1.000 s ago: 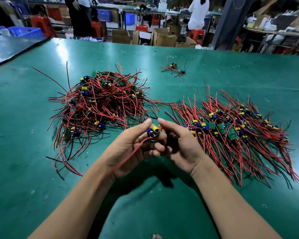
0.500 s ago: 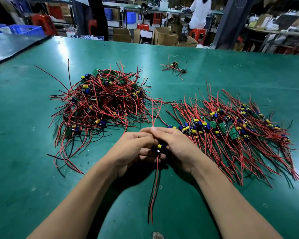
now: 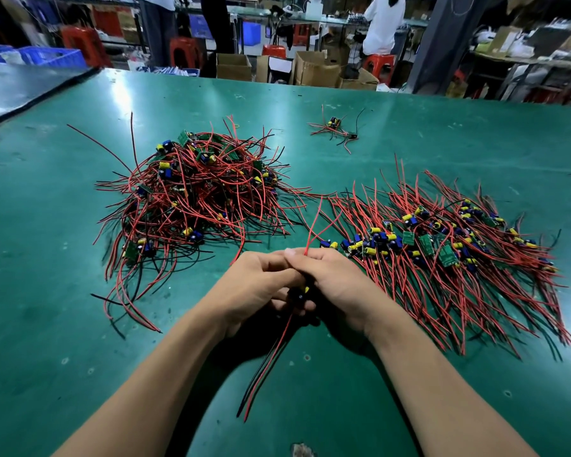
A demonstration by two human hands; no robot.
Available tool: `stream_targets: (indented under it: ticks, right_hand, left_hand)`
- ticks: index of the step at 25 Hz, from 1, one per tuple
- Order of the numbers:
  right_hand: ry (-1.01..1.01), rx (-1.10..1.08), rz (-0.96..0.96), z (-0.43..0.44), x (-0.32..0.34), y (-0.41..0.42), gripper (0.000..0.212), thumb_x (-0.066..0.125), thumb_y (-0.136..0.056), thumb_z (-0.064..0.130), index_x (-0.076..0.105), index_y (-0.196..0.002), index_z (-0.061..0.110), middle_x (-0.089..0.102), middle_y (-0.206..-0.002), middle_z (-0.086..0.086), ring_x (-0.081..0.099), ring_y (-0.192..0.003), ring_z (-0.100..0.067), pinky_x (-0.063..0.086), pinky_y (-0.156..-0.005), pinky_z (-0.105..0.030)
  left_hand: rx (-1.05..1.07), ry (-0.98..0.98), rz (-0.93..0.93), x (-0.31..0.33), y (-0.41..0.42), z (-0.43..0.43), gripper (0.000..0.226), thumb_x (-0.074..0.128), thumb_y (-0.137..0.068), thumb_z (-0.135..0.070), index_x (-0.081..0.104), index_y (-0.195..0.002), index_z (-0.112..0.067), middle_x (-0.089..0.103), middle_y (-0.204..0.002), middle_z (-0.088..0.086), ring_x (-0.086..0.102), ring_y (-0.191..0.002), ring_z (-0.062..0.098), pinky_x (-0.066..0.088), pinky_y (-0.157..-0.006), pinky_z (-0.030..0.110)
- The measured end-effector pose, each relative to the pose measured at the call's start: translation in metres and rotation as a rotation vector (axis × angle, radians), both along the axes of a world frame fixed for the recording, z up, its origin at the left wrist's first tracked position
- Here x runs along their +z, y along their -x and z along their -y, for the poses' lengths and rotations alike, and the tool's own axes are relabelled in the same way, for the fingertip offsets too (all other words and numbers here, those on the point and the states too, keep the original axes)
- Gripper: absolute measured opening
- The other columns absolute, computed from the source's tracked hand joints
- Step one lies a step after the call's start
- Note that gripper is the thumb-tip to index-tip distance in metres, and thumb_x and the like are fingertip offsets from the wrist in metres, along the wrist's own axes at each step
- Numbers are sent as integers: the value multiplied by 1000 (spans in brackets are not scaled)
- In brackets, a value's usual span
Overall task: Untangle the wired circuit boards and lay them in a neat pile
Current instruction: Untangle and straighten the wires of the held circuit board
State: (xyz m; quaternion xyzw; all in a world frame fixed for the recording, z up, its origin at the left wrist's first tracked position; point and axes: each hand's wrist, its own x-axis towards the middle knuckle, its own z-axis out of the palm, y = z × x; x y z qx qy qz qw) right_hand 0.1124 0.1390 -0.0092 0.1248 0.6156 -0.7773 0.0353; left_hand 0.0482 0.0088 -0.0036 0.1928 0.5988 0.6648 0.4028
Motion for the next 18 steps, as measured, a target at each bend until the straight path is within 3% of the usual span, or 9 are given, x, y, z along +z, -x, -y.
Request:
stream_targets:
  ticks: [3, 6, 10, 14, 16, 18]
  right_hand:
    - [-42, -3, 19, -5, 1, 2, 34, 48, -106, 30, 76, -98, 14, 46, -53, -5, 36, -39, -13, 37, -43, -26]
    - [-137, -42, 50, -9, 3, 3, 32, 46, -107, 29, 71, -110, 9, 49, -53, -3, 40, -43, -15, 38, -48, -27]
    - [-244, -99, 85, -16, 4, 4, 28, 47, -107, 26, 71, -112, 11, 63, -77, -14, 54, -63, -25, 47, -58, -28]
    - [-346, -223, 58, -22, 4, 7, 27, 43, -108, 21, 69, -106, 13, 71, -93, -8, 59, -53, -9, 47, -48, -22]
    - [-380, -266, 42, -22, 2, 8, 29, 41, -108, 22, 68, -108, 13, 72, -109, -4, 60, -54, -7, 47, -47, -21]
    - [-373, -282, 31, -19, -2, 8, 33, 41, -108, 29, 69, -109, 13, 73, -109, -1, 58, -55, -7, 45, -49, -20]
  left_hand:
    - [-3, 1, 69, 0, 1, -1, 21, 58, -88, 4, 74, -77, -4, 70, -78, 23, 70, -62, 28, 60, -57, 31]
    - [-7, 21, 77, 0, 1, -2, 23, 57, -89, 2, 73, -73, -3, 70, -79, 23, 69, -62, 28, 60, -57, 31]
    - [-19, 40, 80, 2, 1, -1, 12, 61, -88, -2, 71, -84, 2, 70, -80, 22, 69, -62, 26, 59, -57, 29]
    - [-40, 52, 97, 5, 1, 0, 11, 60, -89, -2, 69, -88, 6, 69, -78, 23, 69, -60, 25, 59, -56, 28]
    - [-34, 54, 101, 5, 0, -2, 12, 60, -89, -2, 68, -89, 7, 69, -78, 23, 69, -59, 26, 59, -55, 28]
    - [-11, 68, 69, 4, -2, -4, 12, 58, -90, -1, 67, -87, 6, 69, -76, 22, 68, -58, 26, 59, -54, 27]
